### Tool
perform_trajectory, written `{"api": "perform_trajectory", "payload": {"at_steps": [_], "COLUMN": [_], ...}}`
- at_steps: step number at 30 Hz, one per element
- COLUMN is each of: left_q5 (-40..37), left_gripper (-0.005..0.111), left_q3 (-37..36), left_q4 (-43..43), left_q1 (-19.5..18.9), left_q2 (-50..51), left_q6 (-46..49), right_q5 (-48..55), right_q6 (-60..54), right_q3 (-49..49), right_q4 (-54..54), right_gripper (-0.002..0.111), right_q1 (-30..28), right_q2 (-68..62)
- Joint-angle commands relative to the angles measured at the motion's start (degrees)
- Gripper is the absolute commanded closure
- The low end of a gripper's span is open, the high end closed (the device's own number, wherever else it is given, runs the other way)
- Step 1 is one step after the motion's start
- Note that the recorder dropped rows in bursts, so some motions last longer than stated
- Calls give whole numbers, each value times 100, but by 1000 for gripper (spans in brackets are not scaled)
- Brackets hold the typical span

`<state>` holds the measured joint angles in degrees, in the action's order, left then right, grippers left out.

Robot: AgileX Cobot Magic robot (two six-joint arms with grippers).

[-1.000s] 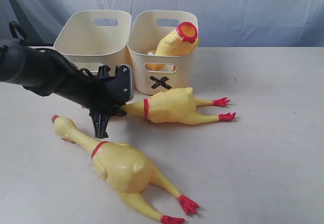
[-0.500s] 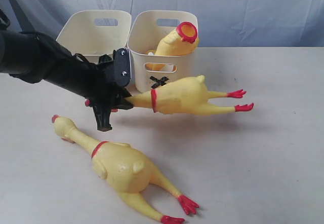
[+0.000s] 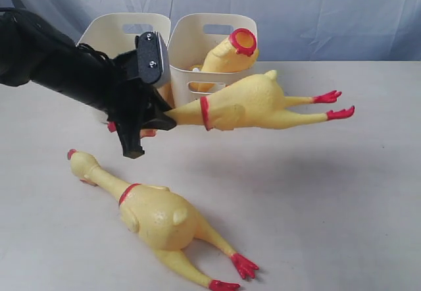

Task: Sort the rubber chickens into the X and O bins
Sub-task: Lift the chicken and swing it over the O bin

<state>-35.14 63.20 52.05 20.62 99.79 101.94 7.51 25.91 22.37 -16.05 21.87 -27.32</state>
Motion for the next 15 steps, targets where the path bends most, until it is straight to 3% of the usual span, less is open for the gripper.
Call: {"api": "perform_trajectory", "payload": {"at_steps": [1, 7, 15], "left_q5": [-42, -52, -17], "left_gripper": [107, 107, 107], "left_q3": [-3, -3, -3], "left_q4": [-77, -204, -171], "left_q1": [-8, -8, -8], "left_q2": [-258, -517, -916], "left_q6": [-809, -1336, -1350], "right_q5": [-121, -121, -121], "right_q6": [-15, -15, -15], "right_q3": [-37, -37, -37], "right_q4": [-188, -188, -188], "right_gripper": [109, 109, 109], "right_q1": [-14, -14, -14], "right_q2": [16, 16, 16]}}
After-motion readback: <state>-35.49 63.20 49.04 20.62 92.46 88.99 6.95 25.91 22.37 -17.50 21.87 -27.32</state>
